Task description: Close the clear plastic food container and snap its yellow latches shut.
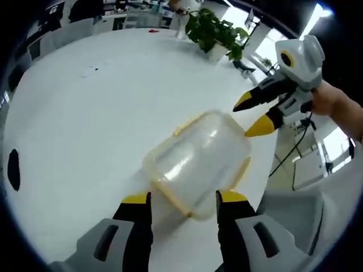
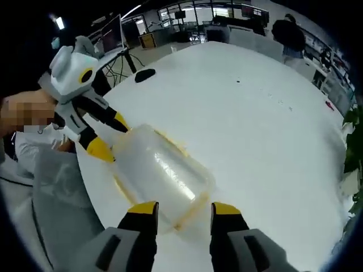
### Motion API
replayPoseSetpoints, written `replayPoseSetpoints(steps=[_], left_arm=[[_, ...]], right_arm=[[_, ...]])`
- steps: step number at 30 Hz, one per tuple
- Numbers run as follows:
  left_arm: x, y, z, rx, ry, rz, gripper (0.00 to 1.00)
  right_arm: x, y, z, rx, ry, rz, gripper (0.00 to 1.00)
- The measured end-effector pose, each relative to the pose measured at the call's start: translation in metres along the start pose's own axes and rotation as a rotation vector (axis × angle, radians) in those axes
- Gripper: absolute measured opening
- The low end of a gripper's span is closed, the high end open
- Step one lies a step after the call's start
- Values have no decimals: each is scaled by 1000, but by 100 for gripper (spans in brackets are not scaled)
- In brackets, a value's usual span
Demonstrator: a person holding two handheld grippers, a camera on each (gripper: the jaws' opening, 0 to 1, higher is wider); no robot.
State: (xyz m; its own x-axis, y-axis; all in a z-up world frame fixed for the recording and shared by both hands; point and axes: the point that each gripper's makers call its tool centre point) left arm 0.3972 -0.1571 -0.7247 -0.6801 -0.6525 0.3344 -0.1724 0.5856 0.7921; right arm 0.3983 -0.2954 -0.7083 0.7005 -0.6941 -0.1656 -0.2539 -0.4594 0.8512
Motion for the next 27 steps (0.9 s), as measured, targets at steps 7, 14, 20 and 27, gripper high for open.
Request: replayPoseSetpoints(steps=[7,14,20,27], left_arm=[[-3,13,-6,30,-128,-1,50],[10,23,-17,80,-255,30,50],[21,22,-22,91,-373,45,49],[35,18,-31,106,-555,88,49]], right_arm=[[-13,3,-12,57,95,-75,39],[-32,8,-28,130,239,-147,41],[-39,7,-33,138,324,-163,37],[-48,9,-40,171,401,-194,35]])
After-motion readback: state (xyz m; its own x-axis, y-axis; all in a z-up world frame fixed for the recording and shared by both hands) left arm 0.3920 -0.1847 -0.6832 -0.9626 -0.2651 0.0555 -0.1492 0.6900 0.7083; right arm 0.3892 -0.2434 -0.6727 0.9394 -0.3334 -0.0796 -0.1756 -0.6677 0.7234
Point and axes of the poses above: the point that each gripper's makers call its tool centre point, and the gripper's own axes: y roughly backward along the fingers, x roughly to its right, z roughly out of its underside
